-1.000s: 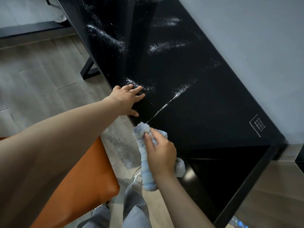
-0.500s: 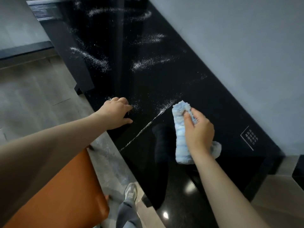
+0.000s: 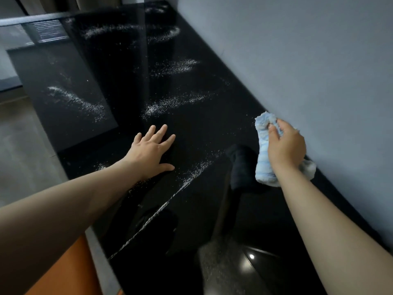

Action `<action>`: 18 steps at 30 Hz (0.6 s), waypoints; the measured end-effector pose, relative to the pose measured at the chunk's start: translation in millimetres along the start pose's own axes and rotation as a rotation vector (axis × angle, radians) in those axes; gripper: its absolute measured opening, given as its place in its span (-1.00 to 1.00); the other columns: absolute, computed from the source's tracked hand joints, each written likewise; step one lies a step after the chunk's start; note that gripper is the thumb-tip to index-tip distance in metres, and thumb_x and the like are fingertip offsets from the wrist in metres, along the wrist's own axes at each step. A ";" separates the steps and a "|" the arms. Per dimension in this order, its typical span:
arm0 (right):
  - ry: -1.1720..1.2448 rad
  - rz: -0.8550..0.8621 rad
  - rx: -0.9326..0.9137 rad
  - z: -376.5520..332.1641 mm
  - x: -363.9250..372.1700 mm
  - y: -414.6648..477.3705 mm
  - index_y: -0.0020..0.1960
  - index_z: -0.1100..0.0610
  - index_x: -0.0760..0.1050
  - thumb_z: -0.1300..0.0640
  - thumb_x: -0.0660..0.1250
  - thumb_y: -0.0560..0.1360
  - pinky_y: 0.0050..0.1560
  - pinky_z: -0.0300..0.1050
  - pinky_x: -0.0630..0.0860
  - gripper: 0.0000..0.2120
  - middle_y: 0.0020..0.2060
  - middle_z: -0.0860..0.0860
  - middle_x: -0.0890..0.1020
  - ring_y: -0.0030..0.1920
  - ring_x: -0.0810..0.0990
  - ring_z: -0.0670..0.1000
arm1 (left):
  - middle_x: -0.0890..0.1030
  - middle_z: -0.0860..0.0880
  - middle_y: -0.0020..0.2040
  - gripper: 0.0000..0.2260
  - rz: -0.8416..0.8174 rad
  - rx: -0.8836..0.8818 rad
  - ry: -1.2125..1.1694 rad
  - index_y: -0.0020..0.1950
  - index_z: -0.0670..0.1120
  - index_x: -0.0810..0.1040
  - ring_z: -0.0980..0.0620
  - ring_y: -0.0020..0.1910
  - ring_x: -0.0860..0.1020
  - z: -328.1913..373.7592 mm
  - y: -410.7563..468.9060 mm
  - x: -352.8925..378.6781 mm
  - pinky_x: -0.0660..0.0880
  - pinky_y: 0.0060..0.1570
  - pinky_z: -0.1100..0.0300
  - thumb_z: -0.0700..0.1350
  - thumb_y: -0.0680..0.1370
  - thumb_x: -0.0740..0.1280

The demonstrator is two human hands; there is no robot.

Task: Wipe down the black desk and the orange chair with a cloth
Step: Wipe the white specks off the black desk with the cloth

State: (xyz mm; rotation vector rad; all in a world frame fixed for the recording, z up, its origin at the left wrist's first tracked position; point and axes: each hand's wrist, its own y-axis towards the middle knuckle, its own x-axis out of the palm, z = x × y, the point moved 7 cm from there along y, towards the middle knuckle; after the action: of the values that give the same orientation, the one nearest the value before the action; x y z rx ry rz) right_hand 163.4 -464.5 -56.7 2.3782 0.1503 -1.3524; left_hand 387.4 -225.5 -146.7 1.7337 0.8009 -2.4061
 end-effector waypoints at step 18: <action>-0.143 -0.042 -0.084 32.9 78.0 118.1 0.06 0.18 0.55 0.08 0.17 0.57 -0.05 -0.02 0.38 -0.75 -0.02 0.16 0.62 0.06 0.47 0.23 | -0.46 0.11 0.48 -0.12 0.024 -0.021 0.078 0.45 0.24 -0.40 0.00 0.47 -0.43 -20.3 16.6 20.2 -0.29 0.47 -0.15 0.55 0.24 -0.18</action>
State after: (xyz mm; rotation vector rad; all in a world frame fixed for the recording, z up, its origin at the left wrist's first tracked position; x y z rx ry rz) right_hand 211.6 -593.3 -103.4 2.2127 0.2125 -1.4997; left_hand 403.4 -225.9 -175.6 1.8283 0.8058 -2.3199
